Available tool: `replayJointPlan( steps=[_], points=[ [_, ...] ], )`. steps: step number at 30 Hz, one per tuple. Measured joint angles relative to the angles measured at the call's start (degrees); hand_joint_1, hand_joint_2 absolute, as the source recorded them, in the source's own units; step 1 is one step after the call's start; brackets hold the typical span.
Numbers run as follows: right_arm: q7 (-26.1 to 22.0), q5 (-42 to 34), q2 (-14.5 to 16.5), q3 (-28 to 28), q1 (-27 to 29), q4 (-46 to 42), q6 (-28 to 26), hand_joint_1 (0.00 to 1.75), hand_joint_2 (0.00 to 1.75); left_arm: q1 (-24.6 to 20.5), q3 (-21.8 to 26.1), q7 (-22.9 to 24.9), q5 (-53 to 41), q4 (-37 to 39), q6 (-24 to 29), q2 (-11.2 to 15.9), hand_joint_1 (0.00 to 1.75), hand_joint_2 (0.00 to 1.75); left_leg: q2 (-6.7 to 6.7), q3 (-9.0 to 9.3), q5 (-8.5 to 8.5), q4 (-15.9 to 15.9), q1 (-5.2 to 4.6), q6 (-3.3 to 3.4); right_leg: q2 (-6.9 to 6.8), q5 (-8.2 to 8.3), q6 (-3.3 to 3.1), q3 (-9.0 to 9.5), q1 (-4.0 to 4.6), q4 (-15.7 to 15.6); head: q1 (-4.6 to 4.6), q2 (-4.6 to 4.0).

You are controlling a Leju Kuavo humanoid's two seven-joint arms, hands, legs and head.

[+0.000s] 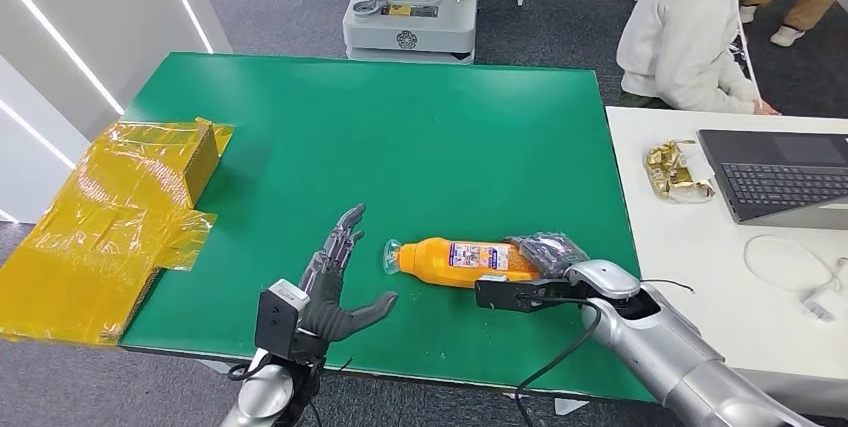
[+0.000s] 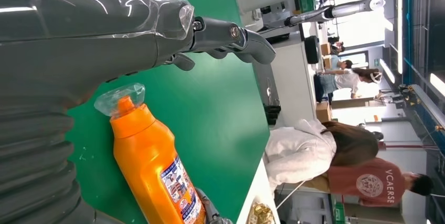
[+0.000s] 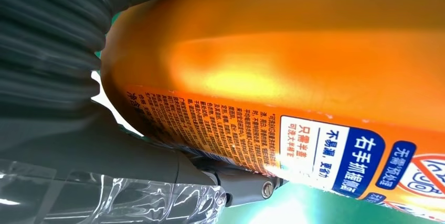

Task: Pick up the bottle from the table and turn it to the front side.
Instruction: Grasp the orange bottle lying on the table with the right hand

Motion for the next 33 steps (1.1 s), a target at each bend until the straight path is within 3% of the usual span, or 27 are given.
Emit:
replayJointPlan(
  steps=[12, 14, 18, 20, 24, 28, 33],
  points=[
    [-1.14, -0.57, -0.01, -0.83, 0.76, 0.0, -0.42, 1.75, 1.75, 0.09, 0.05, 0.14, -0.05, 0.0, -0.41, -0.28, 0.0, 1.75, 0.0, 0.03, 0.0, 0.0, 0.0, 0.0, 0.0, 0.0, 0.0, 0.0, 0.0, -0.01, 0.0, 0.0],
    [-3.23, -2.29, -0.03, -1.48, 1.86, -0.26, -2.26, 1.75, 1.75, 0.16, 0.07, -0.06, -0.1, 0.0, -0.42, -0.28, 0.0, 1.75, -0.02, 0.06, -0.01, 0.0, 0.02, 0.0, -0.02, -0.01, 0.0, 0.03, 0.01, -0.02, -0.01, 0.0],
    [-15.05, -11.92, -0.19, -7.45, 11.05, -3.39, -11.78, 1.75, 1.75, 0.78, 0.39, -0.98, -0.21, 0.0, 0.5, -0.25, 0.0, 1.75, -0.19, 0.04, -0.07, -0.02, 0.06, 0.01, -0.19, -0.07, 0.02, 0.12, 0.03, -0.07, -0.01, 0.0],
    [-18.18, -13.61, 0.04, -10.9, 17.08, -6.02, -17.47, 1.75, 1.75, 1.23, 0.52, -1.53, -0.61, -0.01, 1.38, -0.21, 0.0, 1.75, -0.26, 0.0, -0.11, -0.03, 0.06, 0.02, -0.27, -0.16, 0.01, 0.12, 0.03, -0.06, -0.02, 0.0],
    [-17.39, -12.49, 1.23, -18.06, 28.07, -13.32, -24.33, 1.75, 1.75, 2.05, 0.55, -1.99, -2.42, -0.4, 3.41, -0.21, 0.0, 1.75, -0.39, -0.04, -0.2, -0.05, 0.06, 0.02, -0.39, -0.32, 0.01, 0.13, 0.04, -0.06, -0.01, 0.0],
    [-15.41, -10.49, 2.84, -24.36, 36.25, -20.65, -25.93, 1.75, 1.75, 2.49, 0.55, -1.69, -2.81, -0.87, 3.78, -0.34, 0.0, 1.75, -0.36, -0.06, -0.26, -0.05, 0.05, 0.0, -0.37, -0.32, 0.01, 0.11, 0.03, -0.06, -0.01, 0.0],
    [-14.93, -6.92, 5.29, -29.71, 41.68, -27.0, -25.92, 1.75, 1.75, 2.67, 0.55, -1.25, -3.45, -1.09, 3.04, -0.62, 0.0, 1.75, -0.32, -0.05, -0.26, -0.04, 0.04, 0.0, -0.34, -0.32, 0.01, 0.09, 0.03, -0.06, -0.01, 0.0]
  ],
)
